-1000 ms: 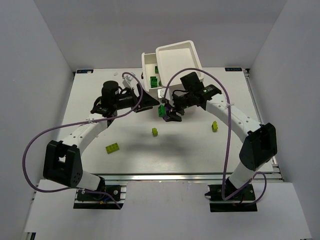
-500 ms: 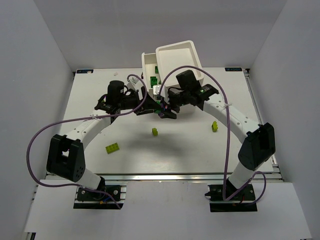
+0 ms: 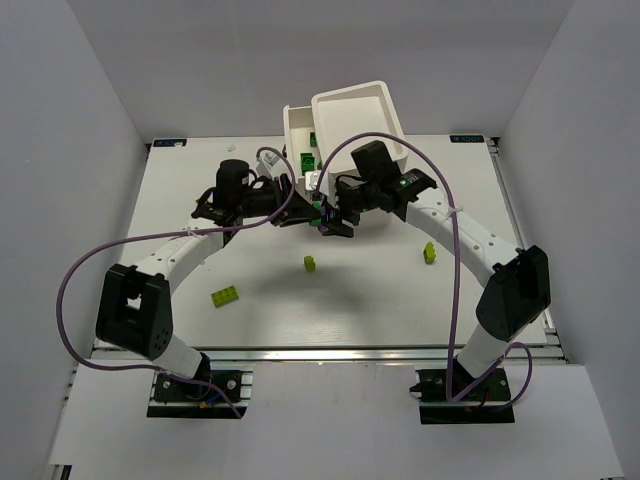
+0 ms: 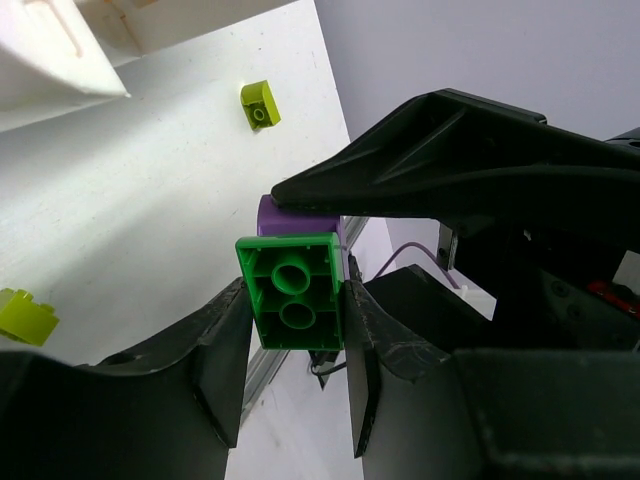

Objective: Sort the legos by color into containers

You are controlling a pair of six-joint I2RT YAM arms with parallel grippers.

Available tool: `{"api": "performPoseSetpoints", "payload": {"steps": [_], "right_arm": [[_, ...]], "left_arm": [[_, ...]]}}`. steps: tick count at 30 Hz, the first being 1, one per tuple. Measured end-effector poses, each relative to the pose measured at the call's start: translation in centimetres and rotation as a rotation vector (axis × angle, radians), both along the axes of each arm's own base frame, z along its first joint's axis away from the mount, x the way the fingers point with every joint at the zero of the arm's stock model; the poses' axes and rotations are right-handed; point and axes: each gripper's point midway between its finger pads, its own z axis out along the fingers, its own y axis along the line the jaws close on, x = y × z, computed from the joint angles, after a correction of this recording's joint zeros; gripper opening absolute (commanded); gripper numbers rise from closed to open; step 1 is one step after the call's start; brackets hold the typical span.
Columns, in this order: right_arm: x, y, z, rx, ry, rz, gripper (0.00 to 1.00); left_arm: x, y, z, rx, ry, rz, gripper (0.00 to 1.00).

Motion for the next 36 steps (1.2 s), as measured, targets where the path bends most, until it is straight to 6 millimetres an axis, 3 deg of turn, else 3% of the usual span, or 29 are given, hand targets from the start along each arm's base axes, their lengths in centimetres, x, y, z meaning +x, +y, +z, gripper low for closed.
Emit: {"api": "performPoseSetpoints", "payload": {"steps": [8, 13, 21, 25, 29, 31, 35, 36], "right_arm": [[0.2, 0.2, -0.2, 0.017, -0.020, 0.003, 0.08], [0.3, 0.5, 0.9, 0.064, -0.075, 0.014, 0.08], [-0.2, -2.7, -1.5, -0.014, -0.009, -0.047, 0.07], [-0.6, -3.2, -2.3, -0.032, 0.014, -0.050, 0.07], [-0.9, -3.5, -2.4, -0.037, 0.021, -0.050, 0.07], [-1.1, -3.6, -2.4, -0.037, 0.020, -0.051, 0.07], [-1.3, -3.8, -2.1, -0.033, 0.015, -0.051, 0.08], [-1.4, -3.9, -2.1, -0.033, 0.015, -0.052, 0.08]], "left_arm": [[0.3, 0.9, 0.0, 0.024, -0.004, 0.018, 0.00], [0.6, 1.6, 1.3, 0.032, -0.024, 0.007, 0.00], [5.0, 5.4, 6.5, 0.023, -0.176, 0.120, 0.00], [6.2, 5.3, 8.6, 0.014, -0.237, 0.128, 0.00], [9.3, 4.9, 9.2, 0.012, -0.277, 0.153, 0.00], [11.2, 4.8, 8.6, 0.021, -0.274, 0.176, 0.09], [14.7, 4.5, 6.7, 0.059, -0.241, 0.219, 0.50], [15.5, 4.5, 6.3, 0.069, -0.237, 0.229, 0.54]]}}
